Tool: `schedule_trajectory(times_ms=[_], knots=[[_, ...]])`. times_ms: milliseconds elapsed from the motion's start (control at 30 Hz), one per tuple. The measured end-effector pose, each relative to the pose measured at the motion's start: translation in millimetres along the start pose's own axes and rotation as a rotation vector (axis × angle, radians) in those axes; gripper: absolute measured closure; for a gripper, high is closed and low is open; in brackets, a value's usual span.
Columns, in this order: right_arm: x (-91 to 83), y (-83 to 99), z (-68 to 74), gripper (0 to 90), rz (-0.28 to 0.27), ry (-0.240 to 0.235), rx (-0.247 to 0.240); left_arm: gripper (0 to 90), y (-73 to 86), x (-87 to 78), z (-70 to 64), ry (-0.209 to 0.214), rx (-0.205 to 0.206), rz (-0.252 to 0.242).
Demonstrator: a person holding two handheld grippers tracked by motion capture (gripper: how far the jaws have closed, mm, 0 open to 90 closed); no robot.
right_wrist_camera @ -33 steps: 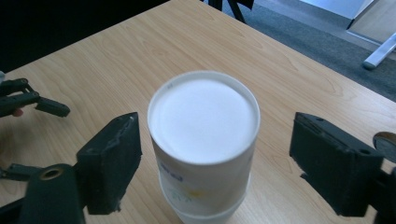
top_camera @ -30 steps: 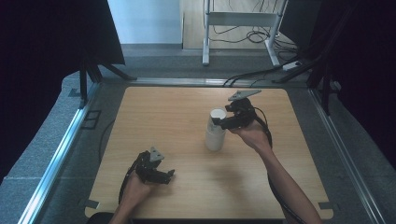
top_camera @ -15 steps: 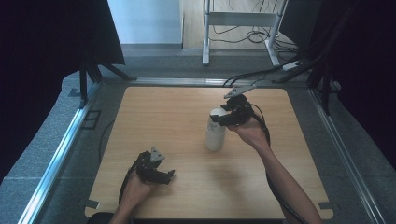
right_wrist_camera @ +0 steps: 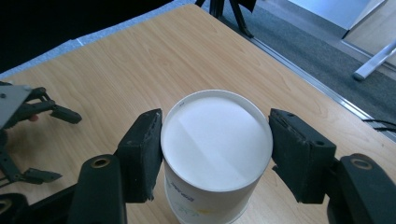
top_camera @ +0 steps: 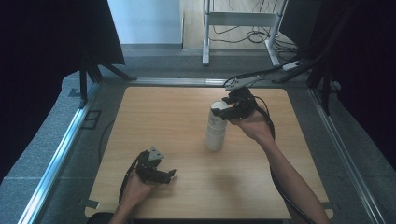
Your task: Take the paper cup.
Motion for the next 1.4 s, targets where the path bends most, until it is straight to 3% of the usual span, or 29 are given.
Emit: schedule_trajectory(times_ms=[333,600,767,900,1100,1400], knots=[[-28.6,-15.1,8.4,37.3,-0.019,-0.019,-0.025,0.3,-2.3,-1.7,-1.4,0.044,0.006,-0.016],[-44.1,-15.3,13.7,37.4,-0.014,-0.029,-0.044,0.0,-6.6,-5.6,-2.4,0.079,-0.021,-0.055],[-56.1,-12.0,19.2,37.4,-0.013,-0.043,-0.058,0.0,-9.9,-7.9,-5.3,0.112,-0.01,-0.071],[-66.0,-3.0,22.9,37.4,-0.01,-0.06,-0.074,0.0,-13.8,-8.8,-10.0,0.131,0.02,-0.076],[-73.8,16.6,24.3,37.4,-0.007,-0.079,-0.082,0.0,-22.1,-10.5,-15.7,0.165,0.032,-0.108],[-74.7,40.8,23.4,37.4,-0.006,-0.098,-0.088,0.4,-37.1,-13.8,-22.0,0.211,0.084,-0.151]])
Point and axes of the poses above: each handheld gripper's, and its own axes: x roughly forward along the jaws, y roughly out of its underside, z roughly to its left, the point moved 3 cm from there along x, roughly forward along the jaws, and after that the axes turned 13 degrees about x, right-handed, at the moved point
